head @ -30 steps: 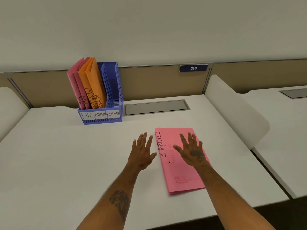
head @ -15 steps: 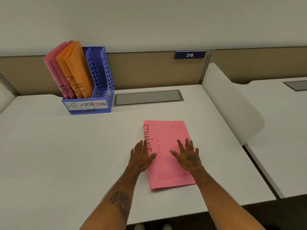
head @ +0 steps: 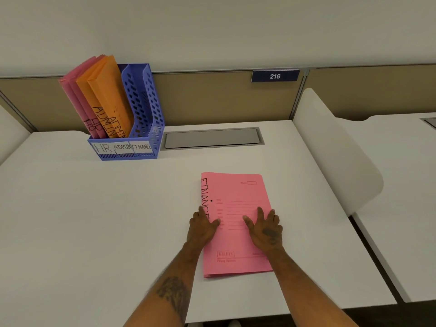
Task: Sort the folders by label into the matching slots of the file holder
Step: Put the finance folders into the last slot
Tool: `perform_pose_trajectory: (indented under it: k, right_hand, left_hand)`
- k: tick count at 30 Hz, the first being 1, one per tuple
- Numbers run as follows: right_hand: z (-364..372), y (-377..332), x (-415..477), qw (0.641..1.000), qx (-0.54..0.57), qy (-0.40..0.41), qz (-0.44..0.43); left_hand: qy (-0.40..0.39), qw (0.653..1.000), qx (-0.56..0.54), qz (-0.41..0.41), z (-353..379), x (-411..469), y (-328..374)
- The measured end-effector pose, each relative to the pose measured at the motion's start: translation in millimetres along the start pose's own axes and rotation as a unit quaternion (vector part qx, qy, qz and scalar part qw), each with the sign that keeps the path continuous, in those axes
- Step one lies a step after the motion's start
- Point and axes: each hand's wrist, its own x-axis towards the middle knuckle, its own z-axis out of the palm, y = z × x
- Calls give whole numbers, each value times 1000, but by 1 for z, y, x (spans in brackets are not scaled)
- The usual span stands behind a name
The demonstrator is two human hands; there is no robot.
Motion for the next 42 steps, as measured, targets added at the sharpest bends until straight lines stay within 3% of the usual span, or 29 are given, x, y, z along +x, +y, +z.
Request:
perform_pose_trajectory:
  k: [4, 8, 11, 16, 30, 42]
  right_hand:
    - [-6, -9, 4, 993, 92, 38, 68]
    - [-18, -16, 14, 958, 249, 39, 140]
    - [-19, -28, 16, 946, 282, 32, 157]
    - [-4, -66, 7, 951, 272, 22, 144]
    - [75, -284, -58, 962, 248, 21, 107]
    - [92, -316, -79, 966, 227, 27, 121]
  left_hand:
    - [4, 999, -48, -22, -4, 1, 3]
    - [16, 994, -111, -12, -17, 3, -5]
    - [30, 990, -137, 5, -34, 4, -17]
    - [38, 986, -159, 14, -73, 2, -44]
    - [40, 984, -176, -3, -240, 24, -212]
    - [46, 985, -151, -66, -254, 28, -242]
